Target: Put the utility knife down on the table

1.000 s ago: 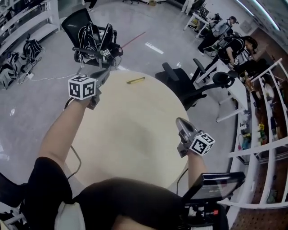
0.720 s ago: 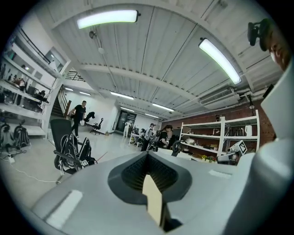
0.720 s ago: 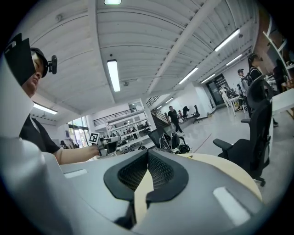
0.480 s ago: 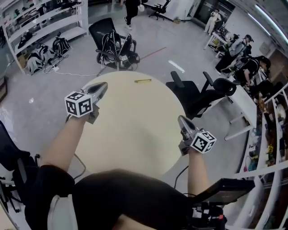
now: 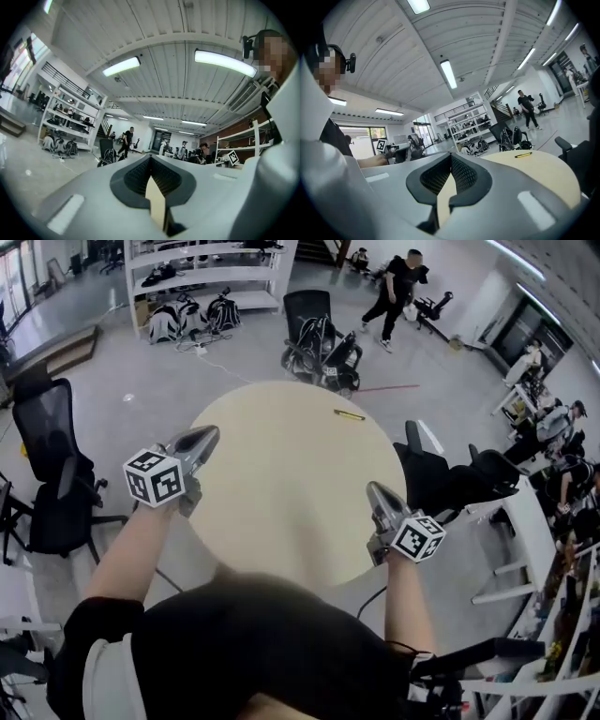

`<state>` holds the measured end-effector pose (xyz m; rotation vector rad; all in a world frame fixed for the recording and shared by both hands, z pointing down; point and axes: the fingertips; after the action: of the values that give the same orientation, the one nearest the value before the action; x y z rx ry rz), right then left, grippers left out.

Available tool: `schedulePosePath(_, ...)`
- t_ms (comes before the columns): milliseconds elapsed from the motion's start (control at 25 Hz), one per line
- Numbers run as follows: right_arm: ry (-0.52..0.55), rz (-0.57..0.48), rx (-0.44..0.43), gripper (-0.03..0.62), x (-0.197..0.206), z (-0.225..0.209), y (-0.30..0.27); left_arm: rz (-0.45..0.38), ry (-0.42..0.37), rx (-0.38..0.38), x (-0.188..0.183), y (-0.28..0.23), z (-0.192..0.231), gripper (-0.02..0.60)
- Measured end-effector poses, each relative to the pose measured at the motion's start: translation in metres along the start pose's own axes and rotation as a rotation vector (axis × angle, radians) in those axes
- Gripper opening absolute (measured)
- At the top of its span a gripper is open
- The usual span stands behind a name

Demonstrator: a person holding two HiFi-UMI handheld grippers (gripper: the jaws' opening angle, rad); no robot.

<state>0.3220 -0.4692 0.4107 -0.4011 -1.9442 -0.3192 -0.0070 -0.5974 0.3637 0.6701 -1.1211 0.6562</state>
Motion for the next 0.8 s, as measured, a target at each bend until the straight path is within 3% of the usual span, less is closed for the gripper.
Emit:
schedulePosePath(200, 0.006, 0.067, -0.212, 0.015, 0.018, 0.060, -0.052, -0.071, -0.053, -0.177, -0.032, 0.101, 0.001, 0.000)
schedulePosePath(480, 0.005, 0.129, -0.424, 0.015, 0.055, 0.151, -0.100, -0.122, -0.087, -0.340, -0.057, 0.214, 0.000, 0.000)
schedulePosePath(800, -0.008, 0.176, -0.580, 0.015, 0.110, 0.283, -0.152, -0.167, -0.078, -0.449, -0.085, 0.355, 0.028, 0.000)
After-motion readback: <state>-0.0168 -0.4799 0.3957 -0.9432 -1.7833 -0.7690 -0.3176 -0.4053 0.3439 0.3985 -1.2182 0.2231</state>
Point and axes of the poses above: the fingertips, and each gripper's own axes: y backward along the fingers, z to its left, x out of its underside, and after that the axes turned 8 degrees about -z, right-handed
